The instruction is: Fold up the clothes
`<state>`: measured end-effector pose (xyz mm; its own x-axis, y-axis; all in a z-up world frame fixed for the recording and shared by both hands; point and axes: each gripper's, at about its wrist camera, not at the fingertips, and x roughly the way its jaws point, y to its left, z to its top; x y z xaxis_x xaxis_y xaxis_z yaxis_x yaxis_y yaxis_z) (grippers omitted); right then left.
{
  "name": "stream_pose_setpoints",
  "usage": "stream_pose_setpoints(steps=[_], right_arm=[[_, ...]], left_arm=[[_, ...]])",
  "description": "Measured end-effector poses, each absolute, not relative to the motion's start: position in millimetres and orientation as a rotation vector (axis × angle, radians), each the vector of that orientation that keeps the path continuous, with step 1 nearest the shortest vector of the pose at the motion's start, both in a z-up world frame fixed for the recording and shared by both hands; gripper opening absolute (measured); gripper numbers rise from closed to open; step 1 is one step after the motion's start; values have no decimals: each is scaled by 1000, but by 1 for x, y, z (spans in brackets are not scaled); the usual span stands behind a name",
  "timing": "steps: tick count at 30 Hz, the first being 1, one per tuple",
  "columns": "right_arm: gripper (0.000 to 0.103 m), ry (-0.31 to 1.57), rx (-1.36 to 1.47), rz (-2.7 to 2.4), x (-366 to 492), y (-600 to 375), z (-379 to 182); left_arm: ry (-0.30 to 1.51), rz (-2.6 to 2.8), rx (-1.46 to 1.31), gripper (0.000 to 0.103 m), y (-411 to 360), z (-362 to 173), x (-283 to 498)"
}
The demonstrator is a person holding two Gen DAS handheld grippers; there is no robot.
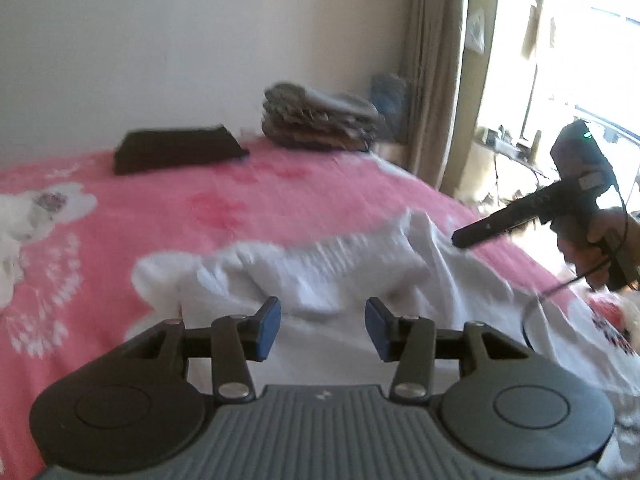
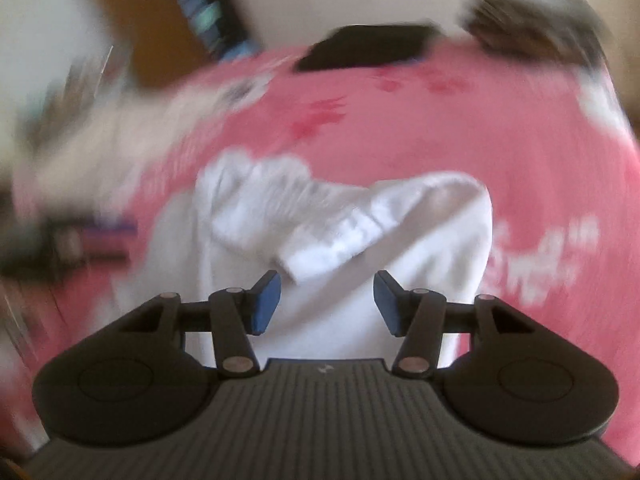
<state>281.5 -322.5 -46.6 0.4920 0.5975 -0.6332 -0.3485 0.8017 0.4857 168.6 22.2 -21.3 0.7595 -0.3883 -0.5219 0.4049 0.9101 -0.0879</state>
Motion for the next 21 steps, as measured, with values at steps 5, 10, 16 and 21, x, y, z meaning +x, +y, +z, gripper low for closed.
stream_pose_setpoints(steps=[5,10,16,21], right_arm=[[51,987,528,489,320,-313,-64],[48,1112,486,452,339,-280,-83],[5,1103,446,458,336,-271,-93],[3,1060,375,471,349,-273,-89]], left_arm=[[566,-394,197,49,-24,-35,205],[649,-349,212,47,-46,-61,229],[706,-358,182,47,-51,-78,228],[732,-363,149,47,-58,-85,234]])
